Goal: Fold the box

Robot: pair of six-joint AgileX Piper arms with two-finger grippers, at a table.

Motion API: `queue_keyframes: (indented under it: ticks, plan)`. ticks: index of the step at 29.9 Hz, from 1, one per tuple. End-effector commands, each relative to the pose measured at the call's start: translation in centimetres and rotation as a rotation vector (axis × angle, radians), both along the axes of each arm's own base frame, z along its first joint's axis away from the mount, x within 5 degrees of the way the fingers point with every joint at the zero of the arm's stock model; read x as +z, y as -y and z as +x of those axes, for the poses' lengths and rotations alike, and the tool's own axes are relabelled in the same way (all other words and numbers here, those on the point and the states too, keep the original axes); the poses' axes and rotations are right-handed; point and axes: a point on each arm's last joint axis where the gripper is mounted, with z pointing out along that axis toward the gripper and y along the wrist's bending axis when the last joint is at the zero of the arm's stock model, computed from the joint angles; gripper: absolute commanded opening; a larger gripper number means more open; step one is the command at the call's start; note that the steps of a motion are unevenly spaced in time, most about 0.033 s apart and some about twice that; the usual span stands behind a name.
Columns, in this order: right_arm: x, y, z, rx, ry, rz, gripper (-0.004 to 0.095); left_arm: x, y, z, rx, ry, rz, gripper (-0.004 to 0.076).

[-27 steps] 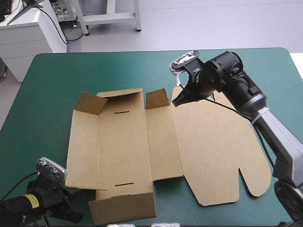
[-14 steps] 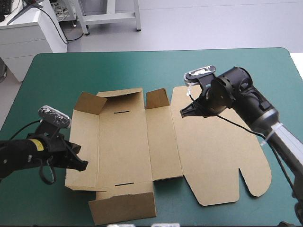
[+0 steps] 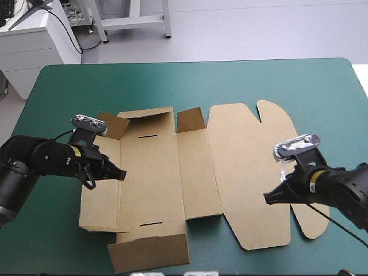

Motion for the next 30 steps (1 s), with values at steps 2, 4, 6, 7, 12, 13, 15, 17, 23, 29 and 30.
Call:
queue_keyframes:
  ticks: [2, 4, 6, 7, 12, 13, 15, 17, 23, 29, 30]
  plan:
    - [0.7, 1.2, -2.0, 0.009, 0.132, 0.081, -0.0014, 0.5, -0.3, 0.7, 0.088, -0.026, -0.052, -0.0008]
    - [0.6, 1.5, -2.7, 0.007, 0.132, 0.081, -0.0014, 0.4, -1.3, 1.3, 0.136, -0.029, -0.053, -0.0008]
    - [0.6, 1.8, -3.1, 0.004, 0.129, 0.073, -0.0014, 0.3, -2.7, 1.8, 0.175, -0.020, -0.042, -0.0007]
    - [0.6, 1.9, -3.1, 0.003, 0.128, 0.073, -0.0014, 0.3, -3.7, 2.0, 0.201, -0.018, -0.041, -0.0003]
    - [0.3, 1.7, -3.3, 0.008, 0.100, 0.090, -0.0014, 0.6, -8.6, 2.2, 0.312, 0.002, -0.149, 0.0012]
    - [0.2, 1.7, -3.3, 0.008, 0.098, 0.089, -0.0014, 0.8, -9.5, 2.0, 0.309, 0.010, -0.195, 0.0012]
    - [0.0, 1.7, -3.2, 0.009, 0.095, 0.087, -0.0014, 1.1, -11.1, 1.5, 0.339, 0.015, -0.267, 0.0012]
    - [-0.3, 1.7, -3.2, 0.011, 0.095, 0.080, -0.0014, 1.2, -13.1, 0.8, 0.424, 0.036, -0.321, 0.0012]
    - [-1.0, 1.7, -3.2, 0.020, 0.071, 0.058, -0.0014, 1.9, -16.4, -0.4, 0.612, 0.112, -0.415, 0.0011]
    - [-1.5, 1.7, -3.2, 0.020, 0.061, 0.052, -0.0014, 1.9, -16.8, -0.7, 0.666, 0.108, -0.441, 0.0037]
    - [-1.5, 1.7, -3.2, 0.020, 0.063, 0.053, -0.0014, 1.9, -16.8, -0.7, 0.667, 0.108, -0.441, 0.0062]
